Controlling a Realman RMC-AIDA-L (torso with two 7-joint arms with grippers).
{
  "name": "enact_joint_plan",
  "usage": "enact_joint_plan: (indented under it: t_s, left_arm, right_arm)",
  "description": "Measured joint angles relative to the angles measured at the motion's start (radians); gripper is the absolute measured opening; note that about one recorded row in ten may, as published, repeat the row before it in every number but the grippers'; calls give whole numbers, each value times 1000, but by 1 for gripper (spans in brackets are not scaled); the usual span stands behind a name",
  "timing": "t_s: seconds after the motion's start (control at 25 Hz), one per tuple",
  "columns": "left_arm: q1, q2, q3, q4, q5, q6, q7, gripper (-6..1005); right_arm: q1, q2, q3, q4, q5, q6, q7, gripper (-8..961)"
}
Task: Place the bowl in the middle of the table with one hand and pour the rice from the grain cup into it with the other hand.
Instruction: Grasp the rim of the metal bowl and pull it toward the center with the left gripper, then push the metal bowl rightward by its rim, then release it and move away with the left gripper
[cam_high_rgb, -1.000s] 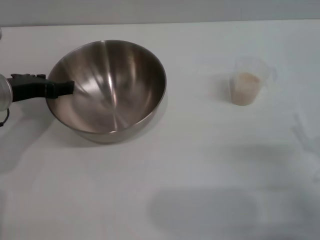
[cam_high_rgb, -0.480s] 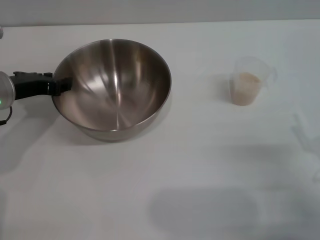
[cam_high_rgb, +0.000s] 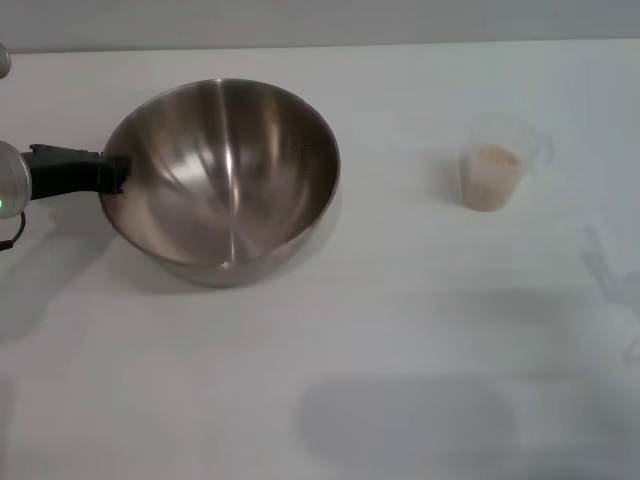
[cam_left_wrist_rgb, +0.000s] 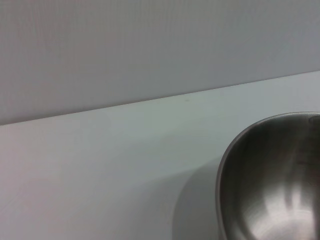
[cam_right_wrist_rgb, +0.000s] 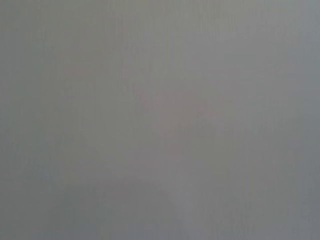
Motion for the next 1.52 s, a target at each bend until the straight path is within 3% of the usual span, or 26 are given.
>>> enact_joint_plan:
  t_s: [0.24, 0.32, 0.64, 0.72, 0.84, 0.92, 1.12, 1.28, 1.52]
  left_arm:
    - [-19, 0, -6, 3, -2, -35, -4, 83]
    - [-23, 0, -12, 3, -6, -46, -5, 73]
    - [-119, 3, -213, 74, -150, -241, 26, 41]
    - [-119, 3, -213, 74, -150, -241, 26, 33]
    - [-167, 3, -299, 130, -191, -314, 42, 34]
    - [-174, 3, -311, 138, -220, -333, 55, 37]
    - [-163, -4, -260, 124, -281, -333, 81, 46]
    - [-155, -7, -135, 123, -305, -274, 75, 53]
    - [-145, -6, -22, 122, -300, -175, 56, 64]
  right_arm:
    - [0, 0, -2, 0, 0, -2, 0, 835]
    - [0, 0, -6, 0, 0, -2, -1, 836]
    - [-1, 0, -12, 0, 0, 0, -1, 836]
    - [-1, 0, -13, -1, 0, 2, 0, 835]
    - [-1, 0, -13, -2, 0, 4, 2, 837]
    - [-1, 0, -14, -3, 0, 5, 3, 837]
    - [-1, 0, -14, -2, 0, 6, 4, 834]
    - [-1, 0, -15, -1, 0, 7, 1, 834]
    - [-1, 0, -15, 0, 0, 7, 0, 835]
